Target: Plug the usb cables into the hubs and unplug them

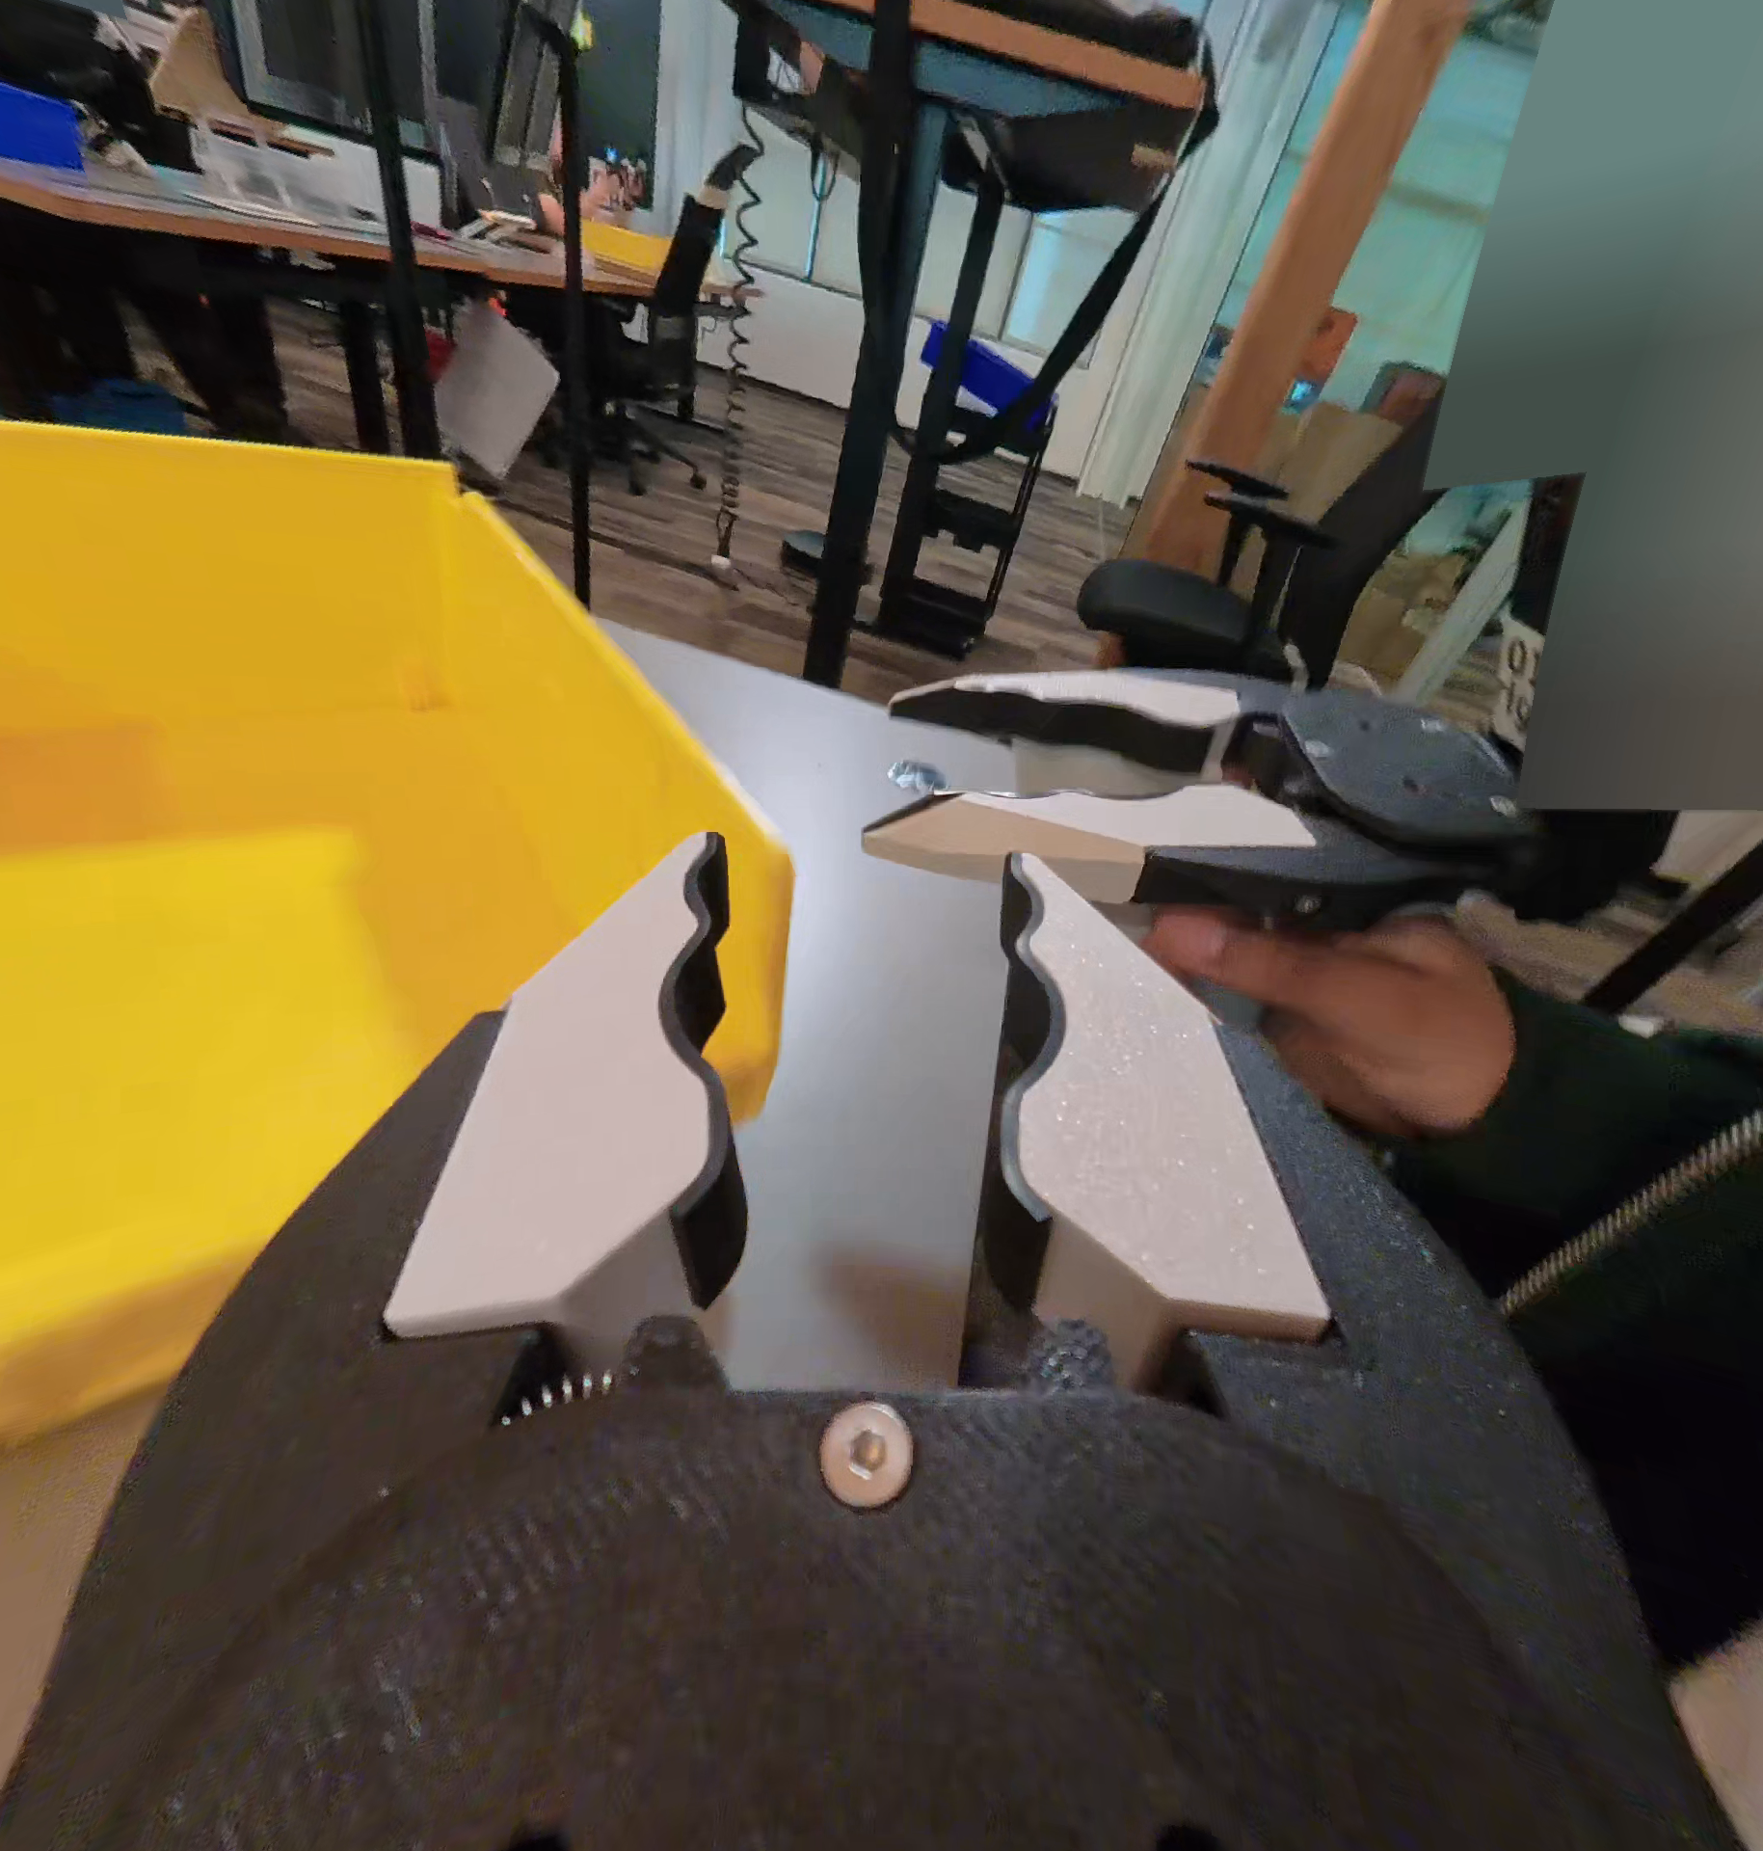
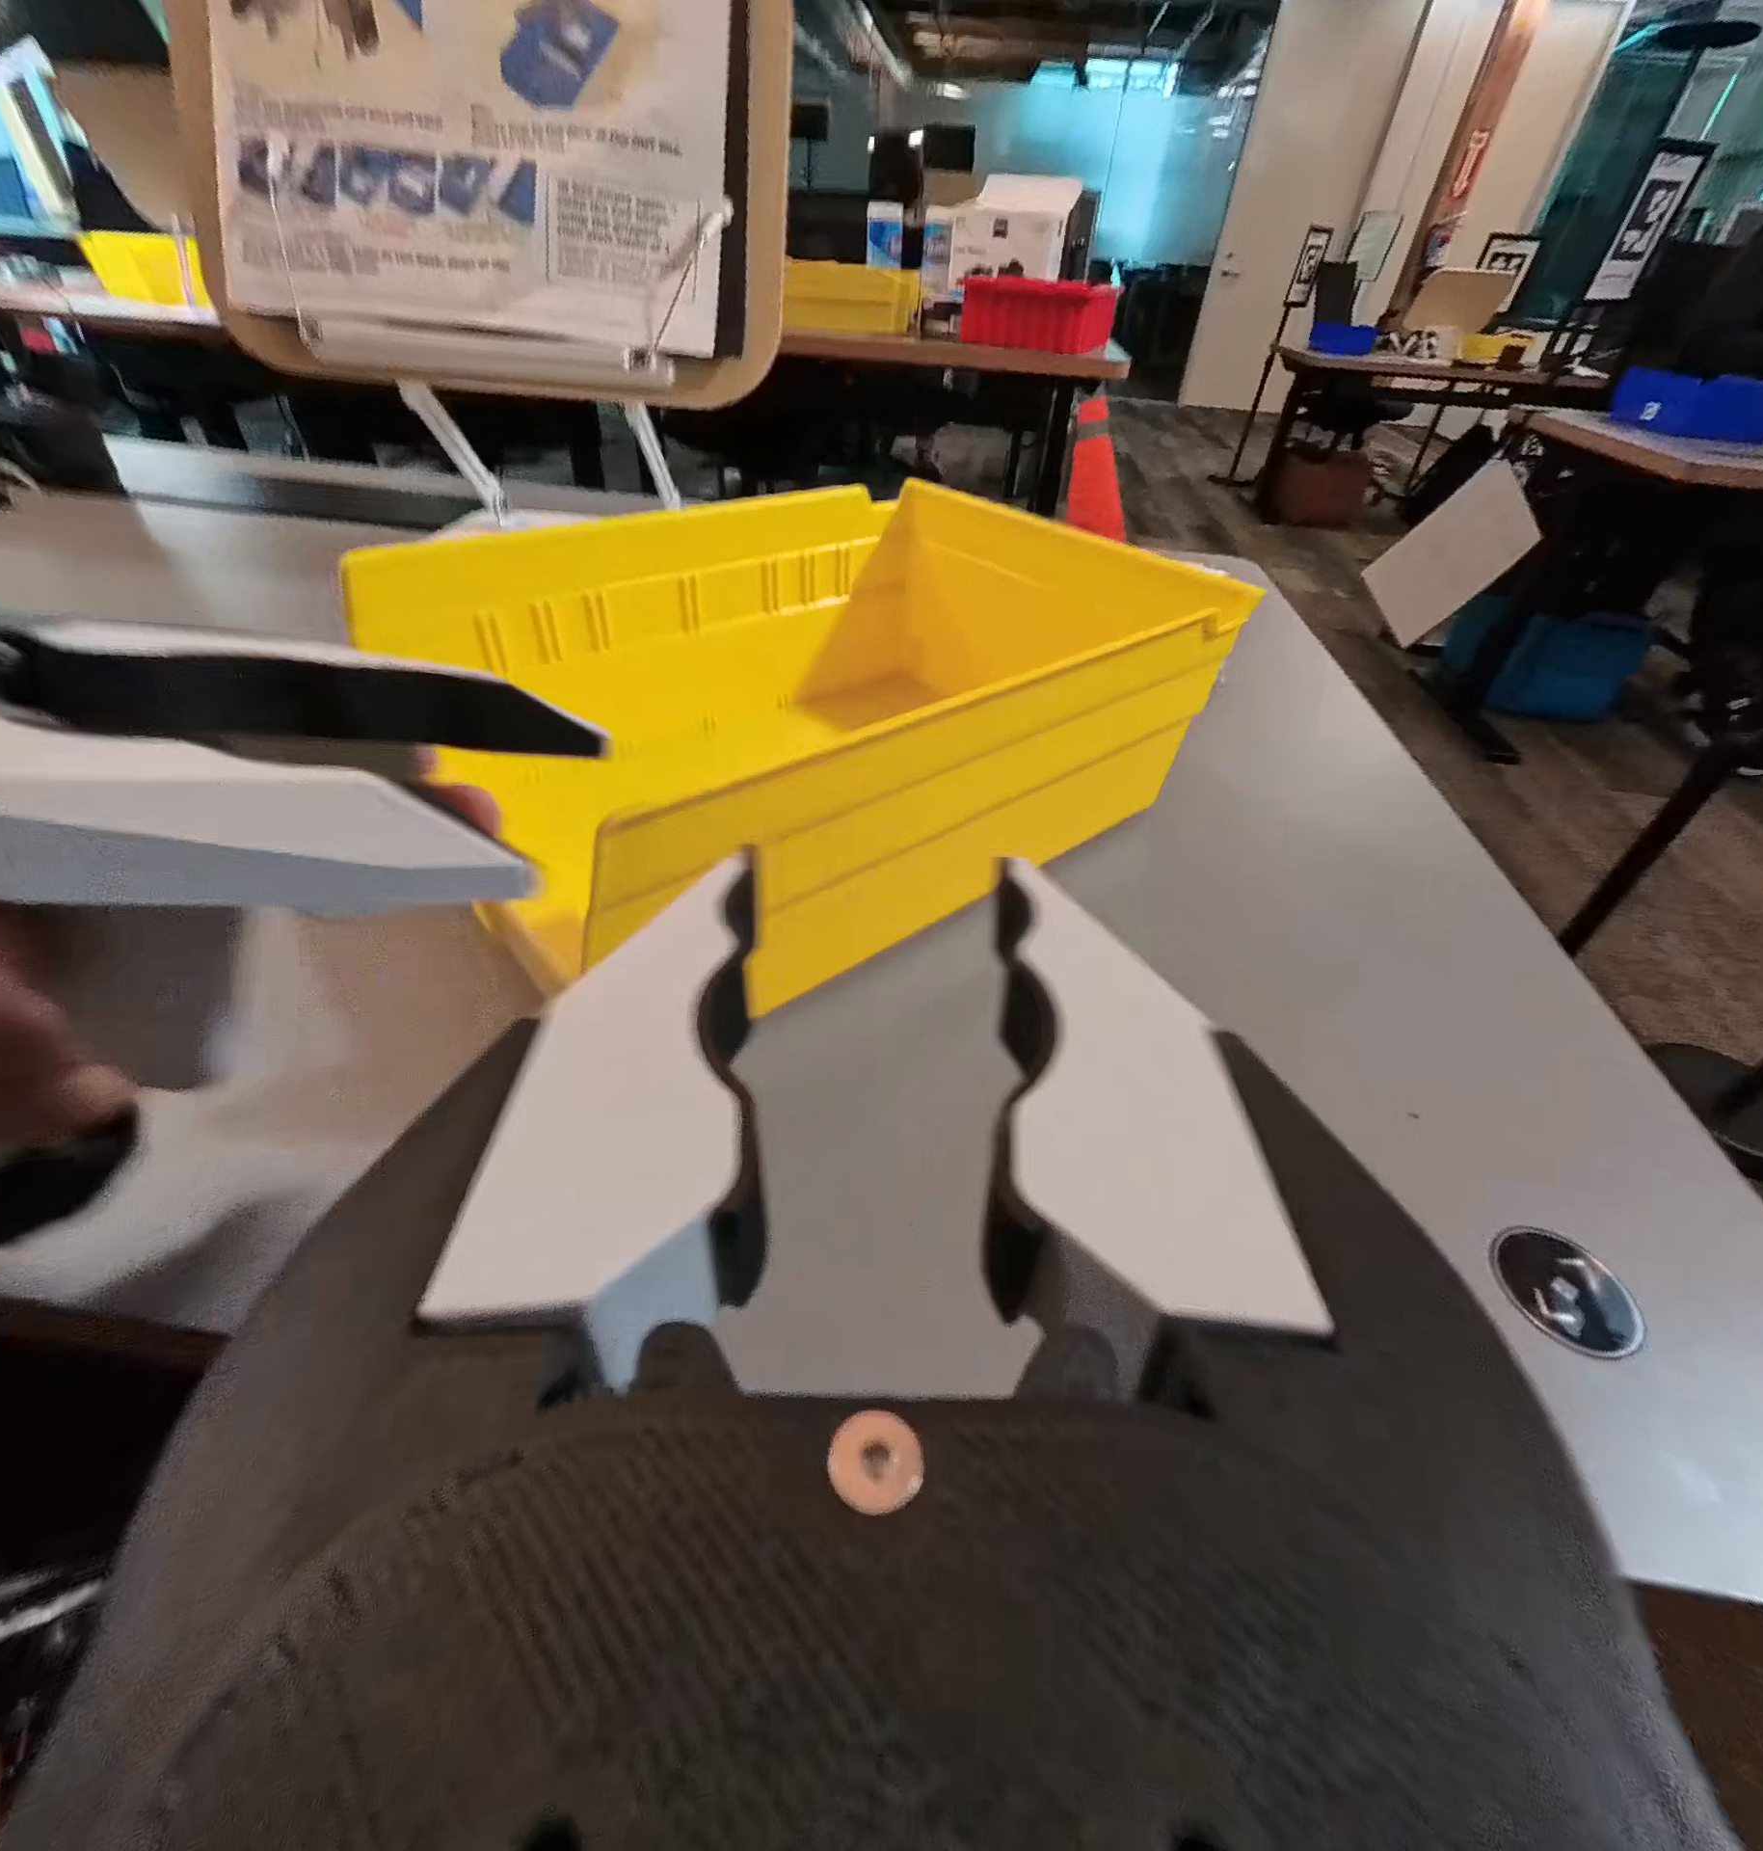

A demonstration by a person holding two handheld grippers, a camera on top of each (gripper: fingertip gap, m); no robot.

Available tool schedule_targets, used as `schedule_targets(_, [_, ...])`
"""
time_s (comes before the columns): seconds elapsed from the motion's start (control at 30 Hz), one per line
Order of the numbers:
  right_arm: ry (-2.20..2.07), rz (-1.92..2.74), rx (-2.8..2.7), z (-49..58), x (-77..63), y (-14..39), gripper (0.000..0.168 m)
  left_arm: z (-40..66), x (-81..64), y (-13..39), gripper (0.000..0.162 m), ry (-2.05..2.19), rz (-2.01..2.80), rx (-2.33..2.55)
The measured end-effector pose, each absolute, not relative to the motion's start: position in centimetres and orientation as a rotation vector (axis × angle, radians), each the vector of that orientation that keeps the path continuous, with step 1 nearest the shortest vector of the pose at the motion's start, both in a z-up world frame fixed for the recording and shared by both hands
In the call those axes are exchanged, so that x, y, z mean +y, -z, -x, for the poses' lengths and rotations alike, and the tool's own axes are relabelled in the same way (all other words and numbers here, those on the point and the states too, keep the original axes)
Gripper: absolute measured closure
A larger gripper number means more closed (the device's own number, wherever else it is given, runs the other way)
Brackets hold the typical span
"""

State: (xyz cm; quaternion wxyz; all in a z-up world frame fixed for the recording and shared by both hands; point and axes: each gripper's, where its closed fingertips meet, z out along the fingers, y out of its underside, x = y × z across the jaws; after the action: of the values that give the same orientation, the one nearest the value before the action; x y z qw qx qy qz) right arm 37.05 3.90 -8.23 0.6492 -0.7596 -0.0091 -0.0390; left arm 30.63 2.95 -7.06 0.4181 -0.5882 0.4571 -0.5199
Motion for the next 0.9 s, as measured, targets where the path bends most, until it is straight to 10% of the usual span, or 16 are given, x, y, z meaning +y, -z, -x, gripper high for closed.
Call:
schedule_targets(0.1, [0.083,1.823,-0.063,-35.2,4.0,9.9,0.072,-25.2,5.0,8.5,0.107,1.182,1.531,1.150])
schedule_targets(0.3, [-0.009,1.881,-0.038,-31.5,6.3,11.1,0.064,-14.7,6.1,12.0,0.090,1.031,1.731,1.259])
schedule_targets(0.5, [0.191,1.929,-0.044,-35.5,7.5,12.0,0.095,-7.1,9.8,9.8,0.092,1.098,1.689,0.940])
schedule_targets(0.6, [0.351,1.914,0.120,-41.2,6.9,11.5,0.161,-4.1,12.1,8.7,0.096,1.264,1.699,0.709])
schedule_targets(0.9, [0.302,1.962,0.291,-50.9,7.3,11.6,0.160,-1.9,14.4,9.2,0.107,1.183,1.708,0.682])
